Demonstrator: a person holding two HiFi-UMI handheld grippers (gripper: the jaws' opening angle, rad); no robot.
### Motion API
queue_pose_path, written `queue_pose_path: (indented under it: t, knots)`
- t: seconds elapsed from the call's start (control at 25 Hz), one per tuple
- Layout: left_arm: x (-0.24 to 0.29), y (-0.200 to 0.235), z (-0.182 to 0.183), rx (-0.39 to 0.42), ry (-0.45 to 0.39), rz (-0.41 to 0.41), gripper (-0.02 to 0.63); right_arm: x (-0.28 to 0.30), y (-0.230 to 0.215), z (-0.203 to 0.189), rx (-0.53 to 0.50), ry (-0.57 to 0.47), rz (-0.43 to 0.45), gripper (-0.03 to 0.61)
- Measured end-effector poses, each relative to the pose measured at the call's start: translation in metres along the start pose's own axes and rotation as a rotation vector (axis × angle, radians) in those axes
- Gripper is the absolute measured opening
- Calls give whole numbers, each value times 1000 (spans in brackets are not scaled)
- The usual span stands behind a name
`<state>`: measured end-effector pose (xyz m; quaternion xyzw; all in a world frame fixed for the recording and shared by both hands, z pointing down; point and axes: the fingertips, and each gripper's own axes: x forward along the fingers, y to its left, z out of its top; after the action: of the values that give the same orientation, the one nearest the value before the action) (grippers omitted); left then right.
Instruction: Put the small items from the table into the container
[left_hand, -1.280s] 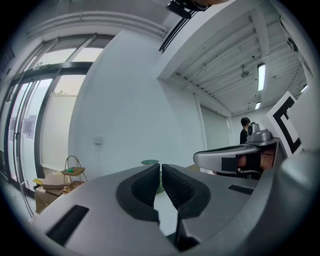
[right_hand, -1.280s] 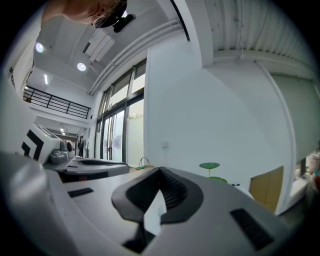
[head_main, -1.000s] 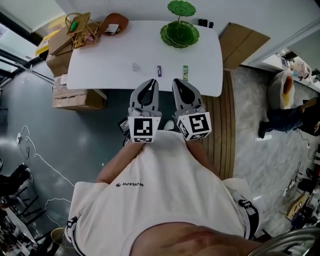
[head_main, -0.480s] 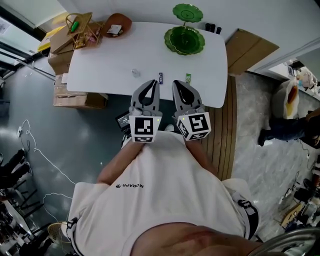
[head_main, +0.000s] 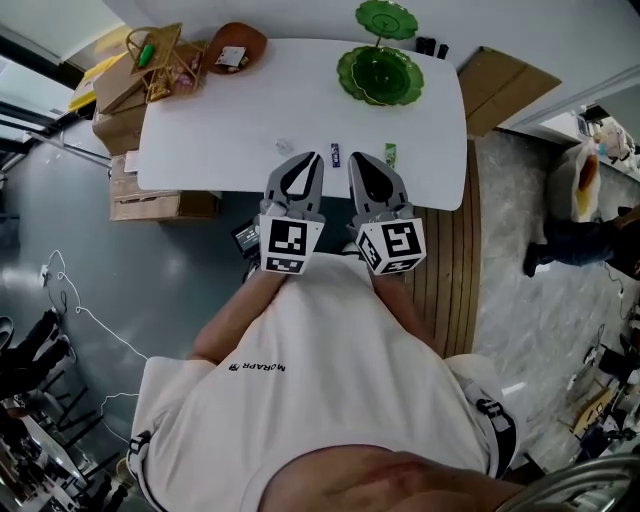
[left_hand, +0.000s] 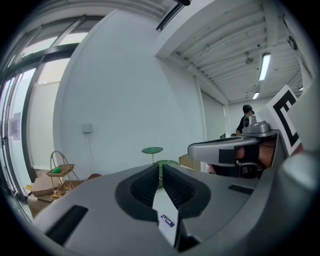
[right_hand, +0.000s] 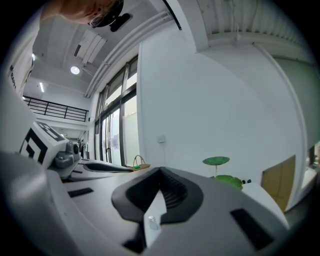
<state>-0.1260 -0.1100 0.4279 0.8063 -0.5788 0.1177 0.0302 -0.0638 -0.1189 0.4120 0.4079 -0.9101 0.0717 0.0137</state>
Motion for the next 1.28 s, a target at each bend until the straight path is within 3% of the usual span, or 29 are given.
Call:
queue_pose_path:
  t: [0.36, 0.56, 1.08, 1.28]
  knots:
    - [7, 32, -34, 11, 136, -40, 54, 9, 7, -10, 13, 20, -32, 5]
    - [14, 40, -59, 65, 250, -91, 92, 8, 6, -11, 13, 28, -42, 5]
    - [35, 41, -117, 421, 512, -319, 129, 10, 17, -22, -10, 80, 12, 5]
    - [42, 40, -138, 525, 571, -425, 138, 9, 17, -22, -19, 80, 15, 5]
